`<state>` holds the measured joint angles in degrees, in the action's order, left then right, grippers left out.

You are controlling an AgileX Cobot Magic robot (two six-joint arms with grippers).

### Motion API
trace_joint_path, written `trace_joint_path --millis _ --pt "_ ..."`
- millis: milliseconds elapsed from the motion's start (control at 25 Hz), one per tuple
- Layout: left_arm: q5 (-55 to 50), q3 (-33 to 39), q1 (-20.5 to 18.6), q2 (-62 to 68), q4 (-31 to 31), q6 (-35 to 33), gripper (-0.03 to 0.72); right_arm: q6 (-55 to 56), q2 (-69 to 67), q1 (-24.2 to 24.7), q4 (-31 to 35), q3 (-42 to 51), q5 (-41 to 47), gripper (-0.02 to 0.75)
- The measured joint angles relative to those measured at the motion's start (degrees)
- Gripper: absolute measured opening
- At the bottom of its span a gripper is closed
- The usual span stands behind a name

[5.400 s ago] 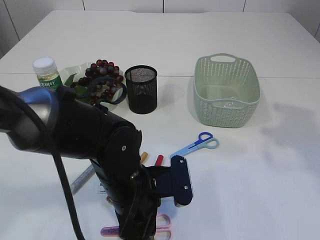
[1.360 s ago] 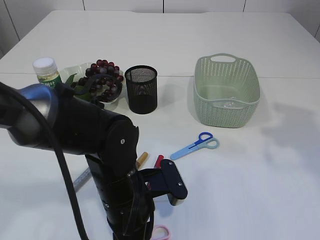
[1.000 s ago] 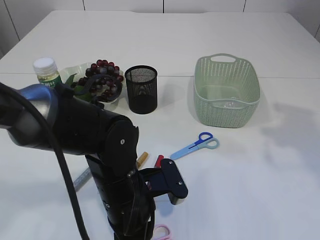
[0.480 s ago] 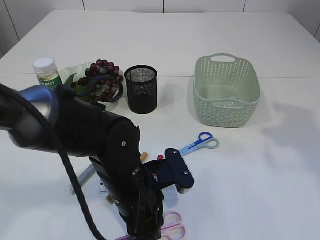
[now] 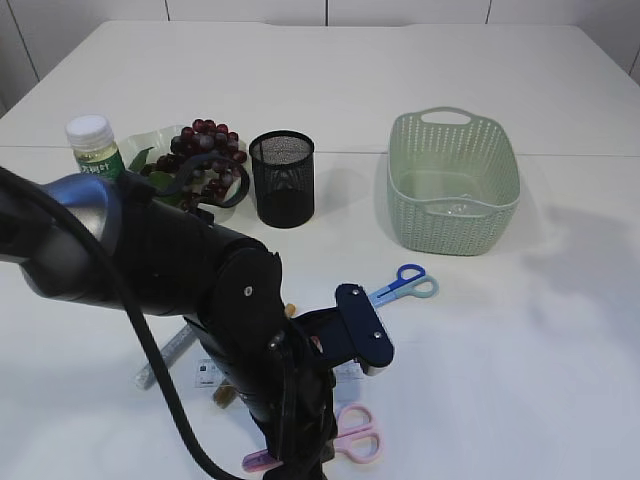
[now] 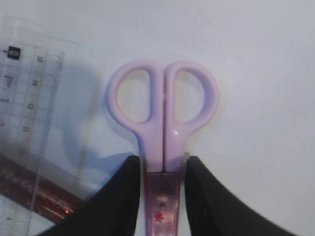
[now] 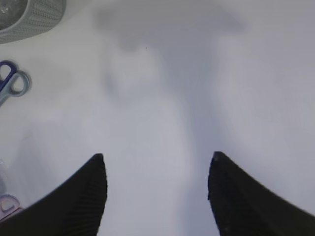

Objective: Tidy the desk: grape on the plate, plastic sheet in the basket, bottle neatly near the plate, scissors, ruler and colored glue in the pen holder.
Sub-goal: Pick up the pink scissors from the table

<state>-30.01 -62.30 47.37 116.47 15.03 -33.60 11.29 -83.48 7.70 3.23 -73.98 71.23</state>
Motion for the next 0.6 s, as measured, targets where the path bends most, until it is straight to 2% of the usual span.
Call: trace_joint_path --millis 600 --pt "-2.25 -0.12 0.1 0.0 -3.91 0.0 0.255 0.0 0.0 0.0 0.0 0.0 0.0 0.507"
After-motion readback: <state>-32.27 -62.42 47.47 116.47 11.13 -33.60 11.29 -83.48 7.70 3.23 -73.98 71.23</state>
